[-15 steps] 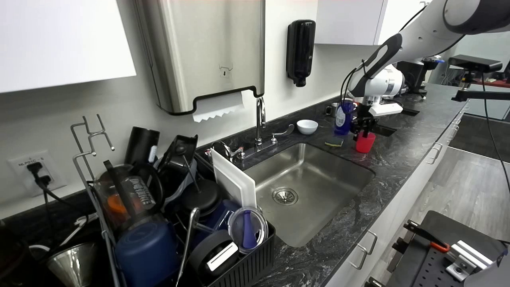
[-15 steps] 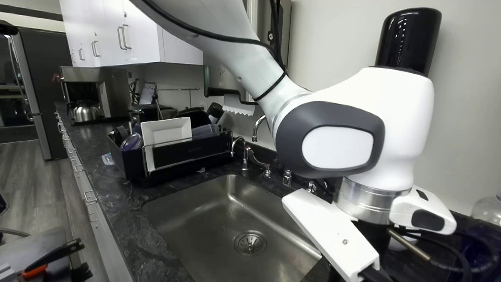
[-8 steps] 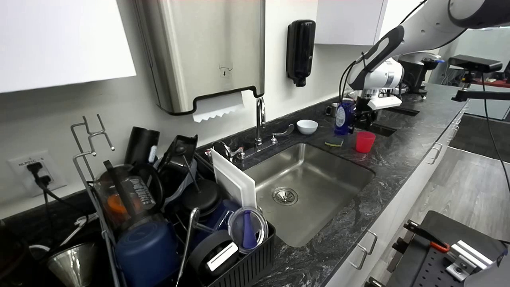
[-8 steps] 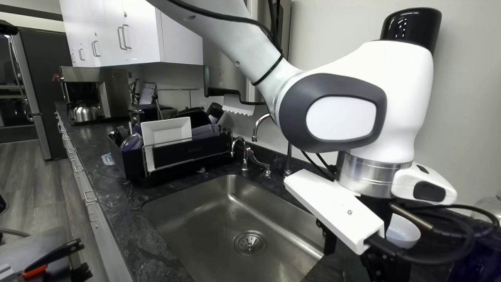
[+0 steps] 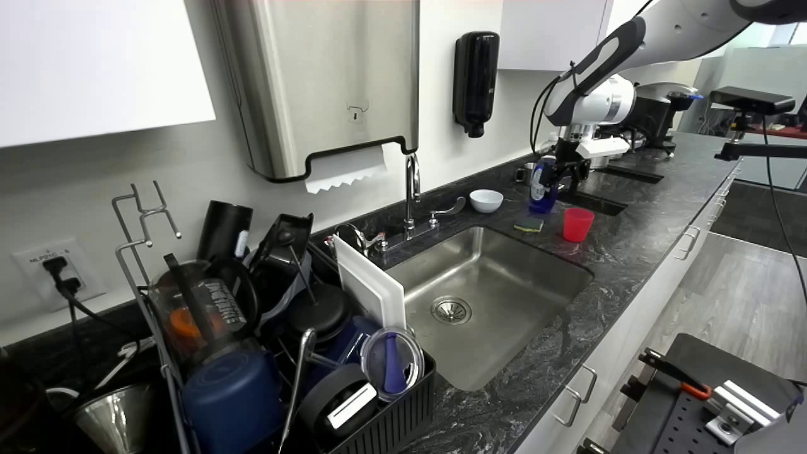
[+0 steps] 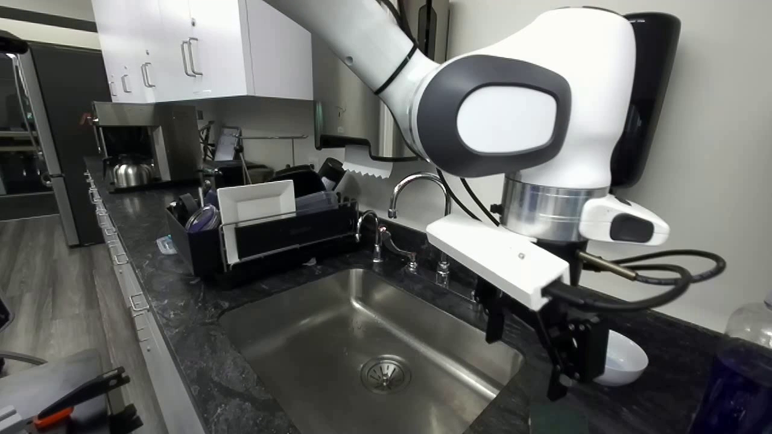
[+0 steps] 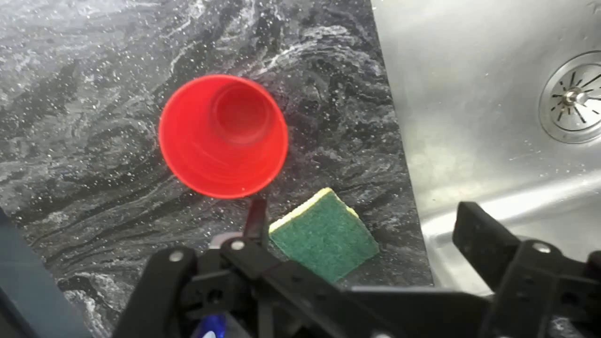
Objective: Push the right faucet handle backwards, take the red cup out of the sink
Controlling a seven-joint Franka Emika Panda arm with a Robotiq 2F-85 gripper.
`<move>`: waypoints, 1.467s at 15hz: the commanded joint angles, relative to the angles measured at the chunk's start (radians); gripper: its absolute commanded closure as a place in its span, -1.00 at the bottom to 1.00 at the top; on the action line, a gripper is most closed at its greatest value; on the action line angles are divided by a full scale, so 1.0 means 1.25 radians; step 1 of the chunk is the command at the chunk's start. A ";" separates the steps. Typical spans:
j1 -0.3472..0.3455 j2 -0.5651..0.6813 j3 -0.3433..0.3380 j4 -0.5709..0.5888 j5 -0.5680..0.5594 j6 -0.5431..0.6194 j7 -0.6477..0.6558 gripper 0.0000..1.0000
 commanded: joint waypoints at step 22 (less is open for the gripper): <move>0.155 -0.132 0.069 -0.189 -0.068 0.024 -0.079 -1.00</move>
